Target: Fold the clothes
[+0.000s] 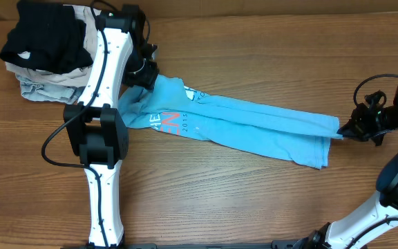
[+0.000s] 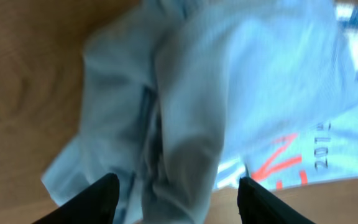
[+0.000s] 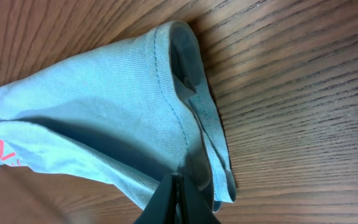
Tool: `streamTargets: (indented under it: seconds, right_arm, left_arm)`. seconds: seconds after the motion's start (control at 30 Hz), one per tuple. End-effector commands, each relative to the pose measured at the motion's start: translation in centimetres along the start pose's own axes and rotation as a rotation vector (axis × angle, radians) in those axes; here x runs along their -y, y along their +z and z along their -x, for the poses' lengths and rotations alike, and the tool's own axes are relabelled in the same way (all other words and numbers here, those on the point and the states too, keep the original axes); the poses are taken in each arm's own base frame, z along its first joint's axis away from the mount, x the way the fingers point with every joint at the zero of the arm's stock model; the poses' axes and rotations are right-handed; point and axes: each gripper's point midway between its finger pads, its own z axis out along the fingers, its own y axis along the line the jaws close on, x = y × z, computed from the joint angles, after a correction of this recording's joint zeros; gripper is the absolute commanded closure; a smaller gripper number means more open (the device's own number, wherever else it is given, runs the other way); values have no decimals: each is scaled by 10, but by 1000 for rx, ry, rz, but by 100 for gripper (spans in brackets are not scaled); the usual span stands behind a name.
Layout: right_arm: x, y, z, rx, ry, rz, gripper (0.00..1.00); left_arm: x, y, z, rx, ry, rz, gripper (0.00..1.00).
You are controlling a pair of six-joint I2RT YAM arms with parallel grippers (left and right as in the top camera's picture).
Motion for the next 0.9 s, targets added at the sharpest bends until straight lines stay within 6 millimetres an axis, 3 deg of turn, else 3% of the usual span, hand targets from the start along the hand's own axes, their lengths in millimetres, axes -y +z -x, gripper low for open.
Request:
streamTargets:
  seconds: [0.0, 0.1, 0.23, 0.33, 0.53, 0.67, 0.87]
  right_arm:
    - [-6, -8, 0, 31, -28, 4, 96]
    - [-6, -8, 0, 34, -30, 3, 96]
    - [-6, -8, 2, 41, -33, 3, 96]
    - [-6, -8, 3, 45, -35, 3, 96]
    - [-6, -8, 3, 42, -34, 3, 96]
    - [-6, -8, 2, 40, -34, 3, 96]
    - [-5, -8, 2, 40, -33, 3, 96]
  left_arm:
    - [13, -23, 24, 137, 34, -57, 35]
    - [24, -29, 52, 253, 68, -86, 28]
    - [40, -29, 84, 367, 144, -86, 12]
    - [59, -11, 94, 373, 297, -77, 3]
    - [89, 30, 91, 292, 413, -48, 5]
    - [85, 43, 93, 274, 414, -6, 7]
    - [80, 67, 88, 223, 405, -3, 19]
